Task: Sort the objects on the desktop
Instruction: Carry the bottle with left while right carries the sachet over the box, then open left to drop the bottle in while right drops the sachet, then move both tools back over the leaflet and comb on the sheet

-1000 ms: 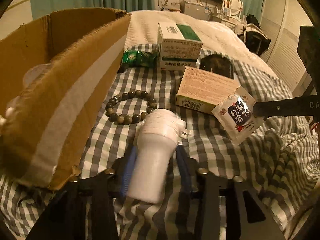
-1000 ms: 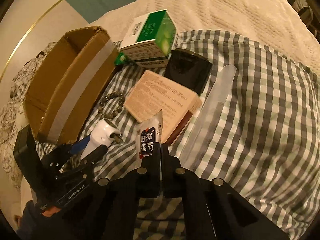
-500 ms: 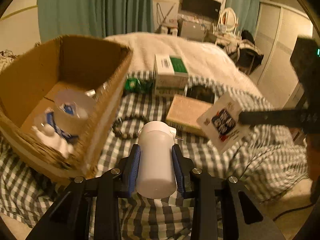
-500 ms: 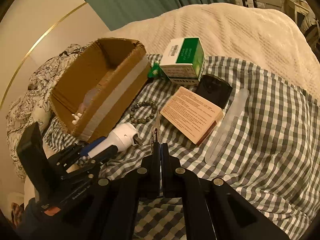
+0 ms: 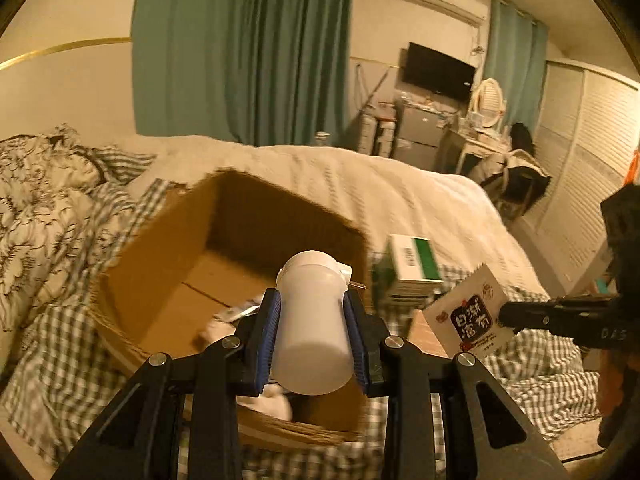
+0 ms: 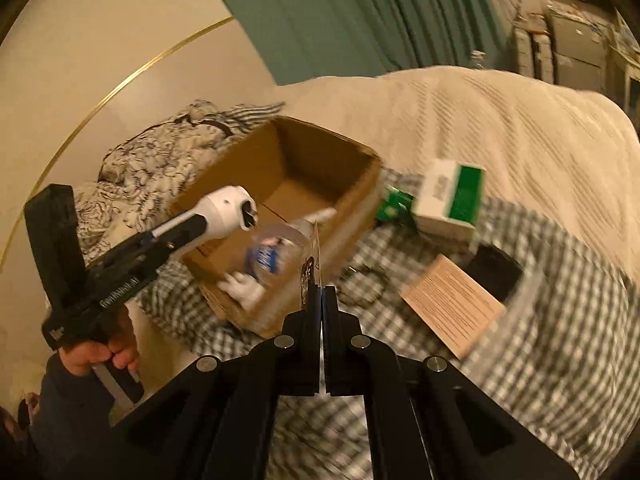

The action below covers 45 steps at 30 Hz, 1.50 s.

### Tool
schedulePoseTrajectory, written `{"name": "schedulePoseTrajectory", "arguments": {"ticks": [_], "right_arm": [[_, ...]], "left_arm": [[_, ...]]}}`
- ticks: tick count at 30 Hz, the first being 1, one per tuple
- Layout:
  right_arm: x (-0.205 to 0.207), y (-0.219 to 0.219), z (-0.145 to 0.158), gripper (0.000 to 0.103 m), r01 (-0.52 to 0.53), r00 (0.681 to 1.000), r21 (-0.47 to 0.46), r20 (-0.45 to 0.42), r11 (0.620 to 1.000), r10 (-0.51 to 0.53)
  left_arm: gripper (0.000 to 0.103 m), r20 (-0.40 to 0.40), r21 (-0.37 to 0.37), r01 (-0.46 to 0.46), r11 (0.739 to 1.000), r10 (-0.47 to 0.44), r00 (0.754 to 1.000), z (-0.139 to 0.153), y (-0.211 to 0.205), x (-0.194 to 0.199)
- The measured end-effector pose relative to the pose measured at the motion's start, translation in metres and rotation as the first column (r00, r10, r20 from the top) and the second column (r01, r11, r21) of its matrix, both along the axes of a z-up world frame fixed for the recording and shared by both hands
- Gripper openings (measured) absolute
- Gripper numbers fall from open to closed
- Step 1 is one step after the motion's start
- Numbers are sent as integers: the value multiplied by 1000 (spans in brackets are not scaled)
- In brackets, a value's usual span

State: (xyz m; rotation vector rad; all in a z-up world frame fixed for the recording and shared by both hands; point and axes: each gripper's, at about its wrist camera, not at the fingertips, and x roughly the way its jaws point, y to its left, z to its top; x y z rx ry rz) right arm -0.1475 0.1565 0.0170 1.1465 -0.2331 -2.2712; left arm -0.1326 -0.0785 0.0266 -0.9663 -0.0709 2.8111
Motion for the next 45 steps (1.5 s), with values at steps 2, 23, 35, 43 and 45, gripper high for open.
{"name": "schedulePoseTrajectory", "arguments": {"ticks": [2,23,35,43,45], "right_arm": [[-12,-26,7,0,-24,1000,4,-3,1000,24],[-25,-27,11,51,88,996,53,-11,995,-88],[25,109,-8,51,299,954,236,-89,925,-286],[18,148,-53,53,271,958,214,30,938,-284],[17,152,-63,69,260,961,215,41,941,-275]], "left_arm": [[32,5,1,-18,1000,18,1000,-1,-10,-4],[96,-46,-135,-163,977,158,986,15,-18,12],[101,-31,-85,-3,996,1,1000,4,99,55],[101,107,-86,119,989,-109,988,-70,185,42],[101,144,-94,154,984,-140,980,-88,201,30]]}}
